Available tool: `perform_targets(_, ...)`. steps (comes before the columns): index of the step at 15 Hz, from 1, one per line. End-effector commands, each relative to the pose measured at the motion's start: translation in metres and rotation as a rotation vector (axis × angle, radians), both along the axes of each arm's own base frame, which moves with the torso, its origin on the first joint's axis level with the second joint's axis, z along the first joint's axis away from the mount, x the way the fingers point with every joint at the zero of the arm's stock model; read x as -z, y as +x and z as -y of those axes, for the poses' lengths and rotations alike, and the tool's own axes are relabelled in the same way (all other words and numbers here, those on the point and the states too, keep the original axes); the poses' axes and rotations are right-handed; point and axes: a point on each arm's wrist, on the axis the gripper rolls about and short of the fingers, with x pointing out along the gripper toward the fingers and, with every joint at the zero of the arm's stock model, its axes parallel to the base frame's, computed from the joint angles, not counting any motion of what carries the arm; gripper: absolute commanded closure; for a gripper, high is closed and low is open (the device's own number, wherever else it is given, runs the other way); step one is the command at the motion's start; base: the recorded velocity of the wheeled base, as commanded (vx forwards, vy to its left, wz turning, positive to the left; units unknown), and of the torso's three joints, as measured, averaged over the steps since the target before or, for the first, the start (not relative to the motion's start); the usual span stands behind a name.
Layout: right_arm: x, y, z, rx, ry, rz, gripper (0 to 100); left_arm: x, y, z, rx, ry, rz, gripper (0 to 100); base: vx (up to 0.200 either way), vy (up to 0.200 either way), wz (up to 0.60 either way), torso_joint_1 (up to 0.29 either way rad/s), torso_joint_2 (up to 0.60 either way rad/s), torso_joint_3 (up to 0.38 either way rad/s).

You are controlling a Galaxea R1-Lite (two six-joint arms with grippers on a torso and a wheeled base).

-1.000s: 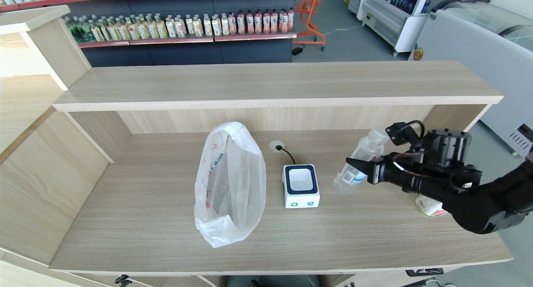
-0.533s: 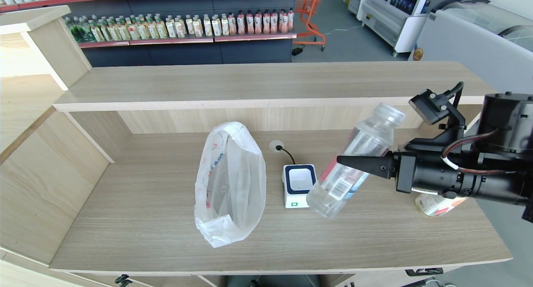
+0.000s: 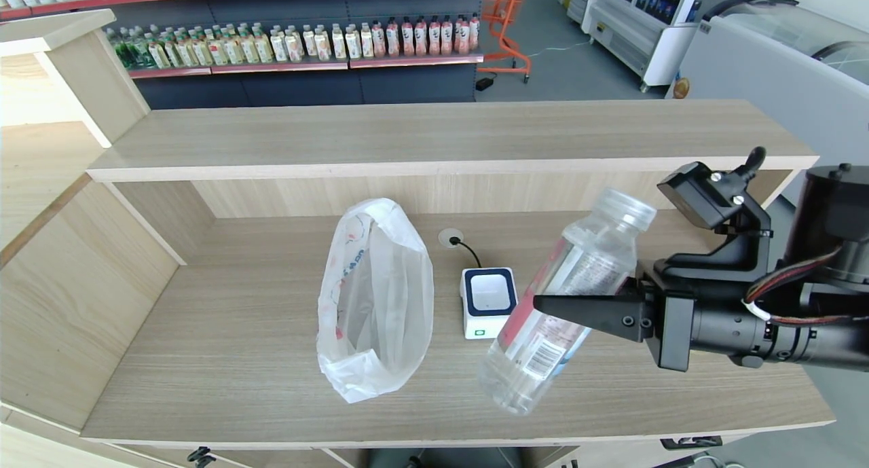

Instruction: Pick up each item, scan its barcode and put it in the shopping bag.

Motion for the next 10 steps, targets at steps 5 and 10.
perform_targets(5,0.0007,-0.0026,-0.0022,-0.016,0.000,-0.002,100,0.0000,0.0001,0.0000,0.000,0.000,-0.002,0,0.000,0.000,0.00,0.000,0.00,0.000)
perform_targets(10,0.0068,-0.0100,-0.0060,-0.047,-0.015,-0.011,100,0.0000,0.0001,0.0000,0.000,0.000,-0.002,0,0.000,0.000,0.00,0.000,0.00,0.000)
